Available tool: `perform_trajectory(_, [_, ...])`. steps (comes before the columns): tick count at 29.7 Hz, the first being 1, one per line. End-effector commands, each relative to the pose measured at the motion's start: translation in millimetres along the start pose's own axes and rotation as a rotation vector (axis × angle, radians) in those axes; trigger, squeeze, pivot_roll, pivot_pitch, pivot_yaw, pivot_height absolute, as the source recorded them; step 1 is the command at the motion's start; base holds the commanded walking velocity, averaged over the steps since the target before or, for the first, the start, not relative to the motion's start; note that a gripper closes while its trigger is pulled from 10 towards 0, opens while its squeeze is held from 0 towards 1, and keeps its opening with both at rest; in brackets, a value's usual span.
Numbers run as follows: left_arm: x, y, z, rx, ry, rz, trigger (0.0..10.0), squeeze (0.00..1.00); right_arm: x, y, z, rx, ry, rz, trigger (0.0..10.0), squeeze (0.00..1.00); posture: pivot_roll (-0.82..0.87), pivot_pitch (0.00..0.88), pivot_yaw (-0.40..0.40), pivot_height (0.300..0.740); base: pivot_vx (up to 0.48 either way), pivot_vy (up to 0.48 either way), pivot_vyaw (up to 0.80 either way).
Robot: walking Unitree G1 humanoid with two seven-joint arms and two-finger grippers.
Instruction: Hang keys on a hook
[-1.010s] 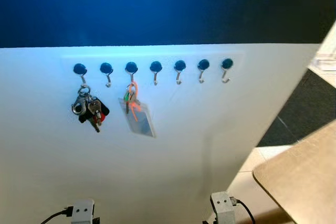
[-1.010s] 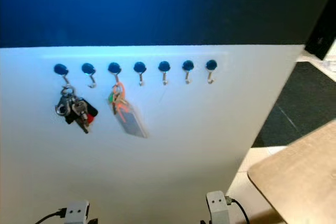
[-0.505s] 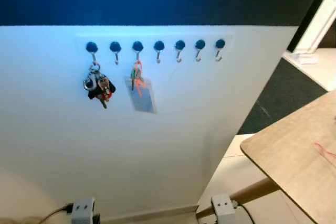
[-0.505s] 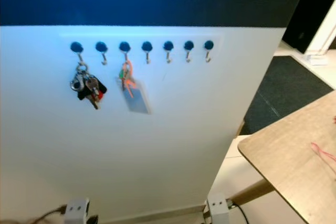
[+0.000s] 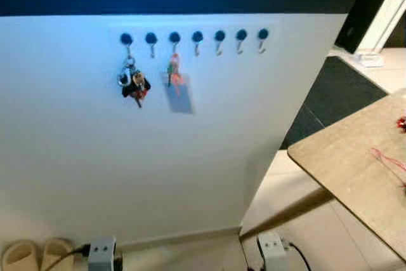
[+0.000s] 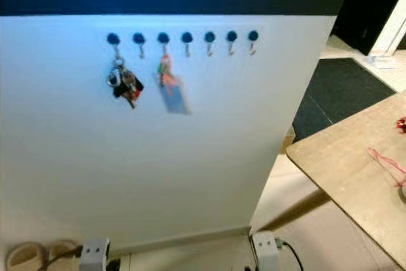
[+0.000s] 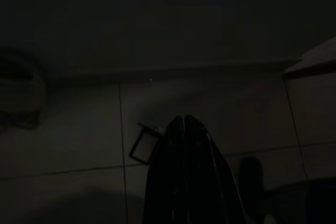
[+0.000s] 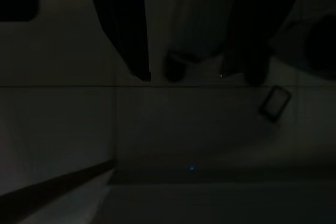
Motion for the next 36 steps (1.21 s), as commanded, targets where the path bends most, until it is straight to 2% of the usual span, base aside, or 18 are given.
perform_trajectory(1, [-2.7, -6.4, -0.2, 0.009, -0.006, -0.024, 10.0, 0.00, -1.2, -1.2, 5.6, 0.004, -0.017, -0.005, 10.0, 0.00, 0.09, 0.033, -0.022, 0.740, -0.300, 0.000, 0.00])
perform_trajectory(11, [-2.2, -6.8, -0.1, 0.015, -0.009, -0.031, 10.0, 0.00, -1.1, -0.6, 5.9, 0.004, -0.018, -0.006, 10.0, 0.00, 0.09, 0.030, -0.022, 0.740, -0.291, 0.000, 0.00])
perform_trajectory(25, [-1.1, -2.2, -7.1, 0.060, -0.012, -0.019, 10.0, 0.00, 0.0, 1.8, 4.4, 0.018, -0.022, 0.003, 10.0, 0.00, 0.09, 0.025, -0.014, 0.740, 0.000, 0.000, 0.00])
perform_trajectory(32, [1.8, 3.4, -3.7, 0.066, -0.024, -0.001, 10.0, 0.00, 0.6, 3.5, 3.8, 0.018, -0.020, 0.005, 10.0, 0.00, 0.09, 0.015, -0.022, 0.740, 0.000, 0.000, 0.00])
perform_trajectory(36, [2.9, 5.8, -0.6, 0.065, -0.030, 0.009, 10.0, 0.00, 0.7, 4.4, 4.3, 0.015, -0.021, 0.006, 10.0, 0.00, 0.09, 0.012, -0.025, 0.740, 0.000, -0.305, 0.00])
Point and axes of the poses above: a point about 5 cm out from each wrist's last joint towards the gripper, its own x axis pointing out of the wrist towards the gripper, its own y axis along the axis of the wrist's last joint, z = x × y, the point moved 4 cm from there along x, pointing out of the wrist towards the gripper, and after that the axes turned 15 degrees about x, right-handed, at the moved point
